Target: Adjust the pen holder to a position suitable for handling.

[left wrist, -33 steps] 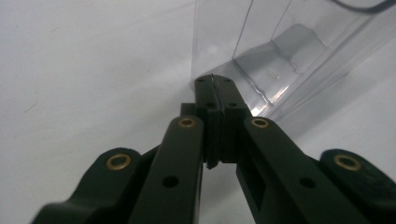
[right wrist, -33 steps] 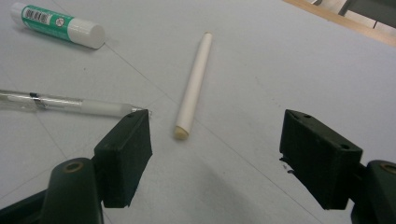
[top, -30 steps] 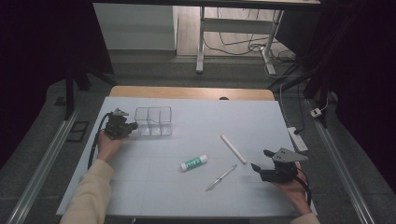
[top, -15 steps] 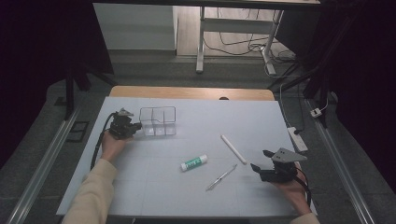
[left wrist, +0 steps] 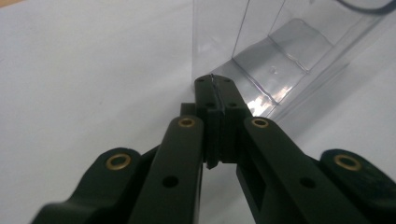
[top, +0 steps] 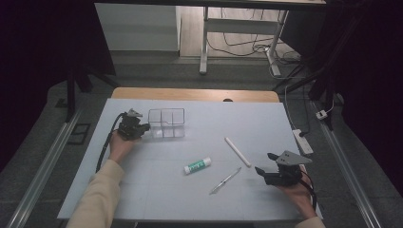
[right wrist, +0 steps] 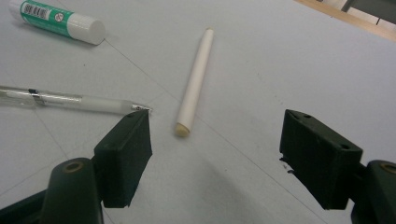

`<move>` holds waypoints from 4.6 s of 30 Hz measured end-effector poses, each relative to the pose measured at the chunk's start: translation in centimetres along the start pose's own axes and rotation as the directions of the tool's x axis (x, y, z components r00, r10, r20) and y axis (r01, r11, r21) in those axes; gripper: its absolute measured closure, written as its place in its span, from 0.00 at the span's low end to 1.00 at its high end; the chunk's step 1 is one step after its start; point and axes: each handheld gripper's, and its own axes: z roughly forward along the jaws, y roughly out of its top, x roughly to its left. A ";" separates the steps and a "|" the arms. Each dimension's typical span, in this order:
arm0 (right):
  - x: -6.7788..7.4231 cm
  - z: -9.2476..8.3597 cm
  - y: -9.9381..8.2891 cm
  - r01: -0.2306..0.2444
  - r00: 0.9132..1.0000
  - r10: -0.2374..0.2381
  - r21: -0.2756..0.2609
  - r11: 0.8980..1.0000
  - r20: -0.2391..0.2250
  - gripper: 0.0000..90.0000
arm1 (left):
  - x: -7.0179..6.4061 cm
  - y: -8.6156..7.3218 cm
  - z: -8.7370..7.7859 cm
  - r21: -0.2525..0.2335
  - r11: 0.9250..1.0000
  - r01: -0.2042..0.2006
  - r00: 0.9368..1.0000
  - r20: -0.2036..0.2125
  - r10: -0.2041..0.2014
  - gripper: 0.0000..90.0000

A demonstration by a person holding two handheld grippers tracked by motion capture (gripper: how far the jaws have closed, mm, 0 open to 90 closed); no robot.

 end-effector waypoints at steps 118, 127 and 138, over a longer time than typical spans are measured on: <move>0.1 -0.6 -1.0 -0.010 1.000 0.010 0.016 1.000 0.020 0.27 | -7.9 5.3 6.5 0.014 0.989 -0.144 0.981 0.131 0.141 0.99; 0.0 -0.8 -1.0 -0.011 1.000 0.011 0.015 1.000 0.025 0.27 | -7.8 5.4 5.4 -0.008 0.989 -0.146 0.979 0.140 0.146 0.98; 0.0 -0.8 -1.0 -0.015 1.000 0.014 0.006 1.000 0.019 0.27 | -8.1 4.7 2.1 -0.075 0.987 -0.142 0.976 0.158 0.152 0.74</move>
